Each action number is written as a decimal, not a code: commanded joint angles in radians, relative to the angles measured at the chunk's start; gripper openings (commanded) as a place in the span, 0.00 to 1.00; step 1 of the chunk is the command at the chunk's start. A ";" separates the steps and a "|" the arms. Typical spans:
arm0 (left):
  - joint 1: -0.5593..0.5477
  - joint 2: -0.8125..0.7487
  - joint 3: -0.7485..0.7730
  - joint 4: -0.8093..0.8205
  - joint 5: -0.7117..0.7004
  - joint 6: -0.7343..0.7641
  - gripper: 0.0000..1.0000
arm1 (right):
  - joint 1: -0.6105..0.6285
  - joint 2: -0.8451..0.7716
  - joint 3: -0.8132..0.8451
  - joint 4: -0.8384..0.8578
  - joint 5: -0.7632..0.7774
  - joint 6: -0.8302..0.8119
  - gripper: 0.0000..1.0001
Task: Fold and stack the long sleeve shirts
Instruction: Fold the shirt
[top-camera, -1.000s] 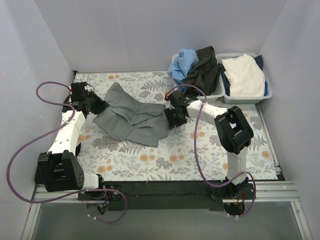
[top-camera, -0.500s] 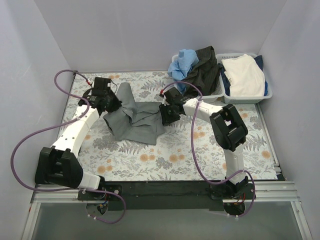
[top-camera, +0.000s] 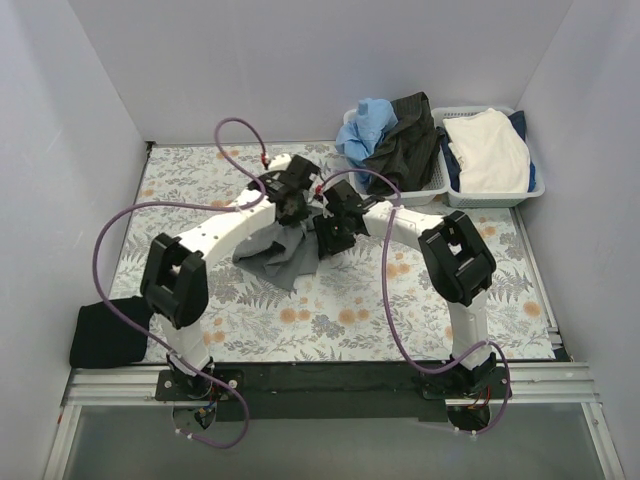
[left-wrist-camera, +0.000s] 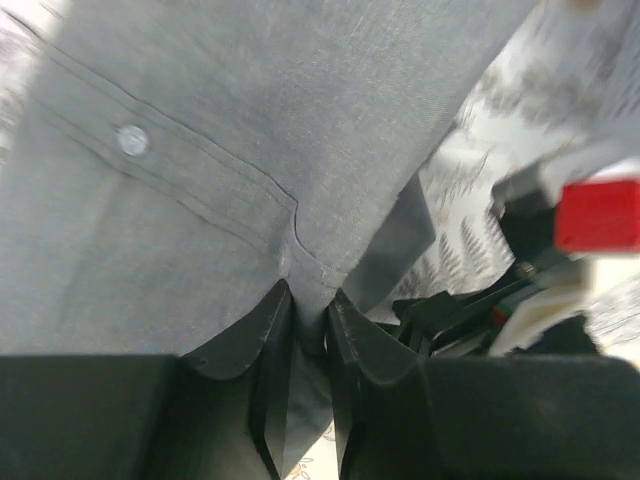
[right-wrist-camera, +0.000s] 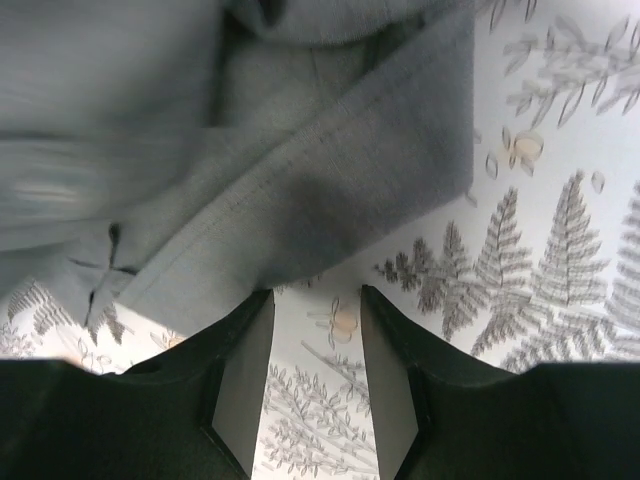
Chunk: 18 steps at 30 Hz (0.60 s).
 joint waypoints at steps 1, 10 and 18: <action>-0.086 0.040 0.031 -0.055 -0.092 -0.014 0.20 | 0.002 -0.076 -0.051 -0.021 -0.025 0.062 0.49; -0.153 -0.050 -0.121 0.097 -0.002 0.061 0.64 | -0.098 -0.375 -0.283 -0.009 0.053 0.155 0.54; -0.046 -0.101 -0.058 0.011 -0.054 -0.003 0.75 | -0.049 -0.326 -0.157 0.051 -0.145 0.006 0.60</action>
